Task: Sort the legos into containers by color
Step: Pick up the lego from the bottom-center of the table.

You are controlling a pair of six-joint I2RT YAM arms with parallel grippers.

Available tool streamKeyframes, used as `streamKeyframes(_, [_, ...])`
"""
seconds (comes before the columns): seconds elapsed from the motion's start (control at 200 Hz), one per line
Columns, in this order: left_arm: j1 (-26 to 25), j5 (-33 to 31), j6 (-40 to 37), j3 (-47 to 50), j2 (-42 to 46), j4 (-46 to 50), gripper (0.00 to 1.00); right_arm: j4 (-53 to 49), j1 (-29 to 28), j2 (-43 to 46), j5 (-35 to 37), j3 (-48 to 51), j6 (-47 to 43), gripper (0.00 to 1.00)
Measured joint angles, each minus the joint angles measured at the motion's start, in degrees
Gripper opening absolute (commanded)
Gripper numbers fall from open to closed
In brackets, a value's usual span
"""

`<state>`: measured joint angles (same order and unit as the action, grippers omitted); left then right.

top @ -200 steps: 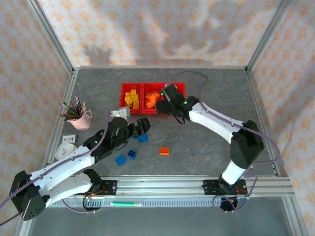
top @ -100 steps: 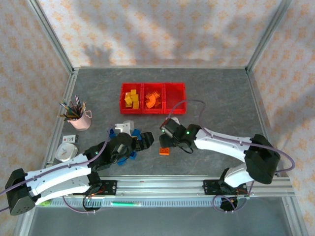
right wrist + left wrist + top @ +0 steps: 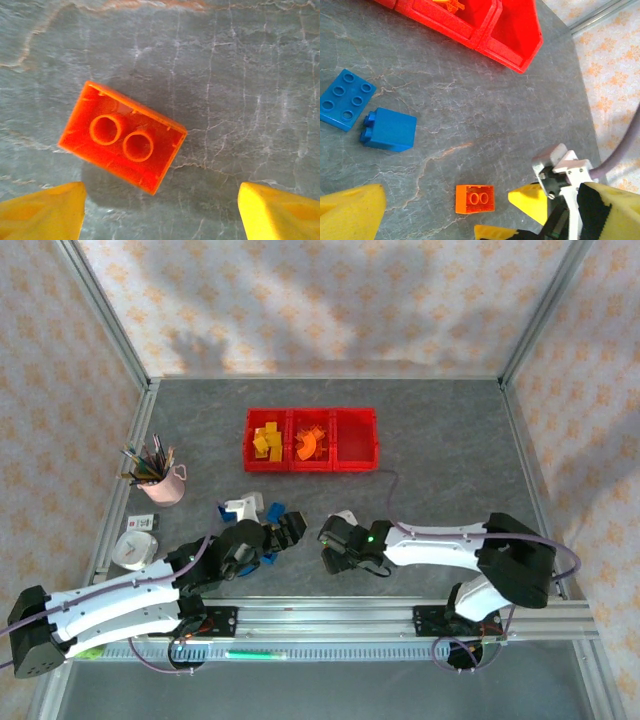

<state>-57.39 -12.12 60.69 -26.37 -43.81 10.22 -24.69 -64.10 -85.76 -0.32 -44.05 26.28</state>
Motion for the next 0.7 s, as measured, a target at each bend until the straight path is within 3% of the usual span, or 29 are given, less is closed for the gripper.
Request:
streamKeyframes(0.445, [0.00,-2.36,1.27,1.16,2.14,1.51,0.99,2.40,4.22,-7.04,3.56,-5.60,-1.42,0.66])
streamKeyframes(0.701, [0.00,-3.39,1.44,1.16,2.43,1.60,0.99,3.23,4.70,-8.61,3.39,-5.86,-2.23,0.46])
